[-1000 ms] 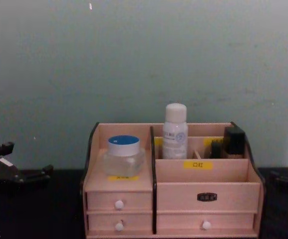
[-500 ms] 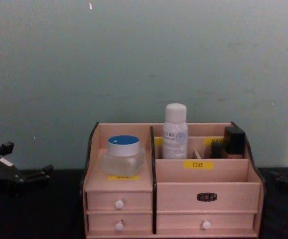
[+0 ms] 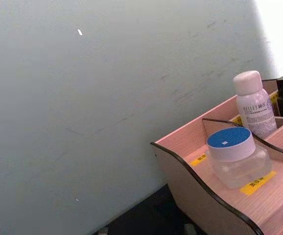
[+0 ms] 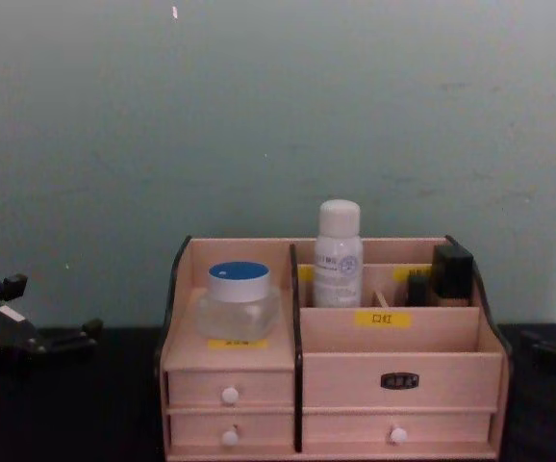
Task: Pick up the facial cleanser and watermelon frost from the table and place them into the tiered storage box.
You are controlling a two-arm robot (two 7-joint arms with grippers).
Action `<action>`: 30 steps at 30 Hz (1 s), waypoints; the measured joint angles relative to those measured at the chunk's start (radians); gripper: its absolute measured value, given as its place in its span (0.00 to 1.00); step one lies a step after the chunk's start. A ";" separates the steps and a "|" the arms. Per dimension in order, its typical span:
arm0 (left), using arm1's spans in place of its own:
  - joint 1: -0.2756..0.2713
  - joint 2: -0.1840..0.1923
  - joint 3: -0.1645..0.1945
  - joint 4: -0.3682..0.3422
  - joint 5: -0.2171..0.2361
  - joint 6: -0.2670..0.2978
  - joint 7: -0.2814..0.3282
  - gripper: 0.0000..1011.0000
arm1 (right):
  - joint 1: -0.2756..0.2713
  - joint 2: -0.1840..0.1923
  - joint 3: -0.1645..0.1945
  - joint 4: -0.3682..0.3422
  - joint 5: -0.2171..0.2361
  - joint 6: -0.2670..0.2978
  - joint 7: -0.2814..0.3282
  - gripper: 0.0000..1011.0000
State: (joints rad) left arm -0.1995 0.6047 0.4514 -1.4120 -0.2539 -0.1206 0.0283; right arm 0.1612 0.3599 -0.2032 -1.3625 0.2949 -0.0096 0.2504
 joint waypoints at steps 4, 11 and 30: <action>0.000 0.000 0.000 0.000 0.000 0.000 0.000 0.99 | 0.000 0.000 0.000 0.000 0.000 0.000 0.000 0.99; 0.000 0.000 0.000 0.000 0.000 0.000 0.000 0.99 | 0.000 0.000 0.000 0.000 0.000 0.000 0.000 0.99; 0.000 0.000 0.000 0.000 0.000 0.000 0.000 0.99 | 0.000 0.000 0.000 0.000 0.000 0.000 0.000 0.99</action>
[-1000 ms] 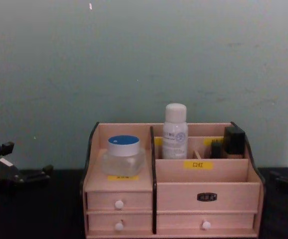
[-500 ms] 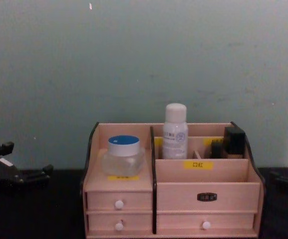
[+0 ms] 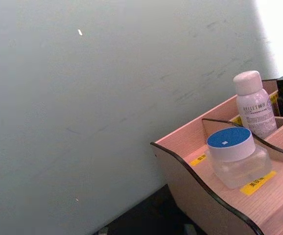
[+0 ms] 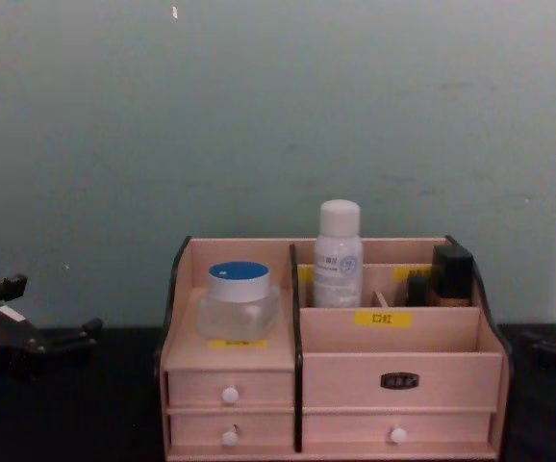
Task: Pick up the facial cleanser and watermelon frost from the table and place them into the tiered storage box.
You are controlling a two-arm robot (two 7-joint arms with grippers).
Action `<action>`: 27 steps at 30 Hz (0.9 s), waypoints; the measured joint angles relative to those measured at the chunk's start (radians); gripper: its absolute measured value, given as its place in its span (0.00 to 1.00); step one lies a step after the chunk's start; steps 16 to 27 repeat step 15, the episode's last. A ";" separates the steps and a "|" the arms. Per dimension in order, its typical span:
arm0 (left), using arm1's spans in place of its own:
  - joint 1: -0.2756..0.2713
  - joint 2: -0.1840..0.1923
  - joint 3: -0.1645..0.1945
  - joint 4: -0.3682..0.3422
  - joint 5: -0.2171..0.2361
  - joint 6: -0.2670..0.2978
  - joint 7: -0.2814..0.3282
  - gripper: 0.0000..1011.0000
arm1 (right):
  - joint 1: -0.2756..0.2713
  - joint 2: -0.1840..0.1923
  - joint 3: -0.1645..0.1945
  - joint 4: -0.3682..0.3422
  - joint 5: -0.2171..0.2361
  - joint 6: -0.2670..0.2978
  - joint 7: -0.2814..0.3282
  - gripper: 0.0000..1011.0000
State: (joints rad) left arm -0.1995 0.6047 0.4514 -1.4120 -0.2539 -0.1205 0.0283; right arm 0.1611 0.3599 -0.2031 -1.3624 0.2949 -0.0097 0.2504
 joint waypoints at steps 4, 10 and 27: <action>0.000 0.000 0.000 0.000 0.000 0.000 0.000 0.99 | 0.000 0.000 0.000 0.000 0.000 0.000 0.000 0.99; 0.000 0.000 0.000 0.000 0.000 0.000 0.000 0.99 | 0.000 0.000 0.000 0.000 0.000 0.000 0.000 0.99; 0.000 0.000 0.000 0.000 0.000 0.000 0.000 0.99 | 0.000 0.000 0.000 0.000 0.000 0.000 0.000 0.99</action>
